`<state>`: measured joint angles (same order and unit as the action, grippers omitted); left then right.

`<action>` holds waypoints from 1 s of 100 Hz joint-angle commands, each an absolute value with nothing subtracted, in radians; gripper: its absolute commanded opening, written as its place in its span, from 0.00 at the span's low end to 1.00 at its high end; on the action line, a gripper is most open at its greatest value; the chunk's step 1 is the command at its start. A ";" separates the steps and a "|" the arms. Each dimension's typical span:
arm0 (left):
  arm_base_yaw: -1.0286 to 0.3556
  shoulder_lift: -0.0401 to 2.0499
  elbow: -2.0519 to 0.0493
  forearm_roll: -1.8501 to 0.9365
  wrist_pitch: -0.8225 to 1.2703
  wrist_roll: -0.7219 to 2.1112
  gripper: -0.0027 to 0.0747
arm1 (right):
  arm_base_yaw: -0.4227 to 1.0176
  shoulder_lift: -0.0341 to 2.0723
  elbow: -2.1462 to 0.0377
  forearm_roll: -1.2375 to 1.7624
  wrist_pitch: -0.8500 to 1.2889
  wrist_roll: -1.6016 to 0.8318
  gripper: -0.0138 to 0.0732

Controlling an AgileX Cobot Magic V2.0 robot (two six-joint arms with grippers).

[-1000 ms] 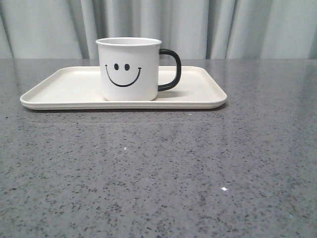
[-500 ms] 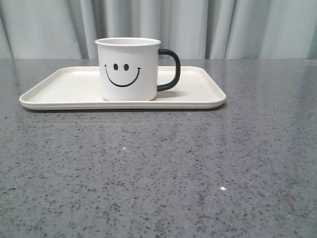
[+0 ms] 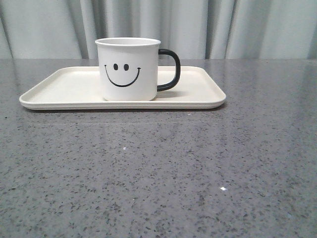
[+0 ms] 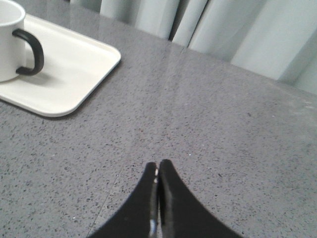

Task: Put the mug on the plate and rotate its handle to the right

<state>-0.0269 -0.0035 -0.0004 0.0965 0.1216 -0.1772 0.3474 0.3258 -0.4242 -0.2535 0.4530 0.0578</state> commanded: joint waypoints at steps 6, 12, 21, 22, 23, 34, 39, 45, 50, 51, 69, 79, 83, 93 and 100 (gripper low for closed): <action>-0.024 -0.034 0.010 0.090 0.046 -0.185 0.01 | 0.242 0.244 -0.384 -0.146 0.313 -0.030 0.08; -0.024 -0.034 0.010 0.090 0.046 -0.185 0.01 | 0.209 0.201 -0.345 -0.119 0.292 -0.030 0.08; -0.024 -0.034 0.010 0.090 0.046 -0.185 0.01 | 0.175 0.140 -0.286 -0.086 0.262 -0.030 0.08; -0.024 -0.034 0.010 0.090 0.046 -0.185 0.01 | 0.172 0.135 -0.275 -0.082 0.259 -0.030 0.08; -0.024 -0.034 0.010 0.090 0.046 -0.185 0.01 | 0.170 0.131 -0.270 -0.081 0.256 -0.030 0.08; -0.024 -0.034 0.010 0.090 0.046 -0.185 0.01 | 0.140 0.065 -0.189 -0.019 0.207 -0.073 0.08; -0.024 -0.034 0.010 0.090 0.046 -0.185 0.01 | 0.125 0.040 -0.161 0.015 0.191 -0.102 0.08; -0.024 -0.034 0.010 0.090 0.046 -0.185 0.01 | 0.108 0.014 -0.133 0.032 0.178 -0.112 0.08; -0.024 -0.034 0.010 0.090 0.046 -0.185 0.01 | 0.095 -0.004 -0.116 0.032 0.170 -0.112 0.08; -0.024 -0.034 0.010 0.090 0.046 -0.185 0.01 | 0.094 -0.006 -0.114 0.032 0.170 -0.112 0.08; -0.024 -0.034 0.010 0.090 0.046 -0.185 0.01 | 0.091 -0.031 -0.060 0.032 0.127 -0.111 0.08; -0.024 -0.034 0.010 0.090 0.046 -0.185 0.01 | 0.091 -0.031 -0.026 0.032 0.079 -0.110 0.08; -0.024 -0.034 0.010 0.090 0.046 -0.185 0.01 | 0.091 -0.031 -0.014 0.032 0.059 -0.109 0.08; -0.024 -0.034 0.010 0.090 0.046 -0.185 0.01 | 0.091 -0.031 0.024 0.032 -0.007 -0.105 0.08; -0.024 -0.034 0.010 0.090 0.046 -0.185 0.01 | 0.091 -0.031 0.028 0.032 -0.006 -0.105 0.08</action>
<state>-0.0269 -0.0035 -0.0004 0.0965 0.1216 -0.1772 0.0967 -0.0108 0.0257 0.0295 0.1050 -0.0989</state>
